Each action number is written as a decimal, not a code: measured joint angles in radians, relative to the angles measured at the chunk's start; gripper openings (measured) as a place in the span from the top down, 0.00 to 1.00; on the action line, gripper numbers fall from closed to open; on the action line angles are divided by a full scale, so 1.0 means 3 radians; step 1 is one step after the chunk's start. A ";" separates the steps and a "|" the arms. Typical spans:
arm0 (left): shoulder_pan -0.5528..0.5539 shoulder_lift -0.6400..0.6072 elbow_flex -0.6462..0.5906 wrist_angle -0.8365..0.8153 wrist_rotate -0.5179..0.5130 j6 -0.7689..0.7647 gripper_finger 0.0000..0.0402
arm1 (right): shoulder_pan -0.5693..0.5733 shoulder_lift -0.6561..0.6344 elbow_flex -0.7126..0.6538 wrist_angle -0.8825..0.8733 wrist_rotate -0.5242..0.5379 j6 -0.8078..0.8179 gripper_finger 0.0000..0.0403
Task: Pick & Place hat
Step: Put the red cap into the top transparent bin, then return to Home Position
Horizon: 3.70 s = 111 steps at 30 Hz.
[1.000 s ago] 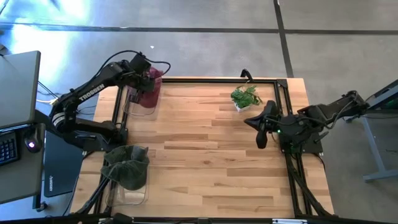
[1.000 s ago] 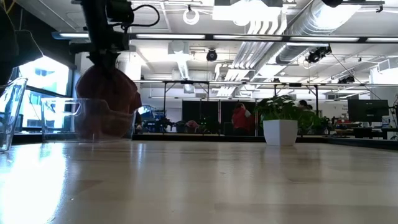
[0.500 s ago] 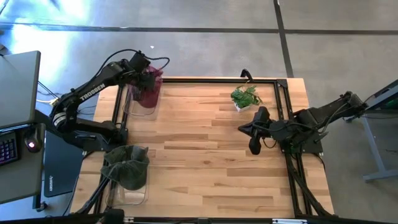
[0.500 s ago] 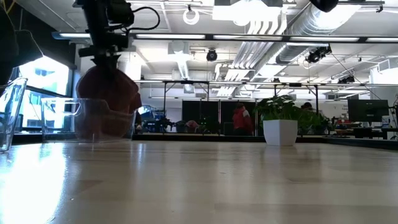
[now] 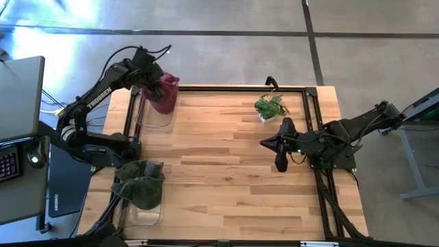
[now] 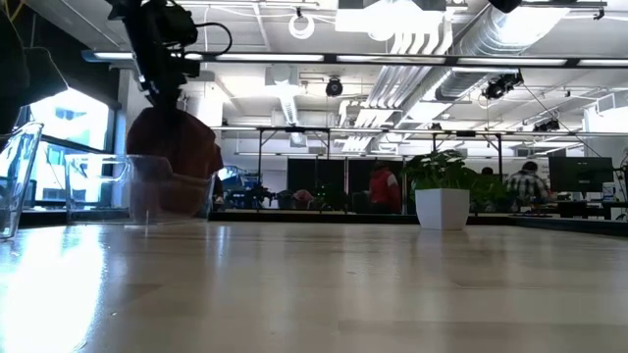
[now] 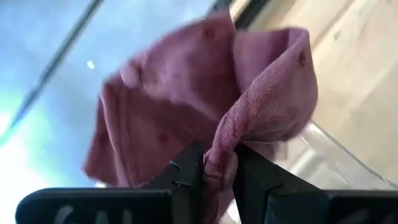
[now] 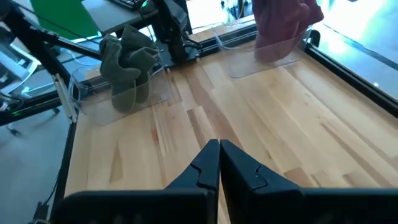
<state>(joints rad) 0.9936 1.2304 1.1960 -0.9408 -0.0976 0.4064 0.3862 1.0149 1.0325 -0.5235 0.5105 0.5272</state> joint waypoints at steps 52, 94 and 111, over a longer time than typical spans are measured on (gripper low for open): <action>0.0001 0.0172 0.0160 -0.0407 0.0529 -0.1239 0.98 | 0.0000 -0.0001 0.0000 0.0076 0.0110 0.0166 0.97; -0.1142 -0.1471 0.0007 0.0590 0.0961 -0.3031 0.98 | -0.1700 -0.2334 -0.1191 0.1096 -0.1647 -0.0850 1.00; -0.2147 -0.1103 0.0002 0.0662 -0.0036 -0.3461 0.98 | -0.1280 -0.3353 -0.3257 0.2457 -0.0909 -0.0785 1.00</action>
<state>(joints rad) 0.3496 0.8997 1.1966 -0.7422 -0.1083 -0.6319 0.0022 0.0089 0.0553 0.2136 0.2379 0.2918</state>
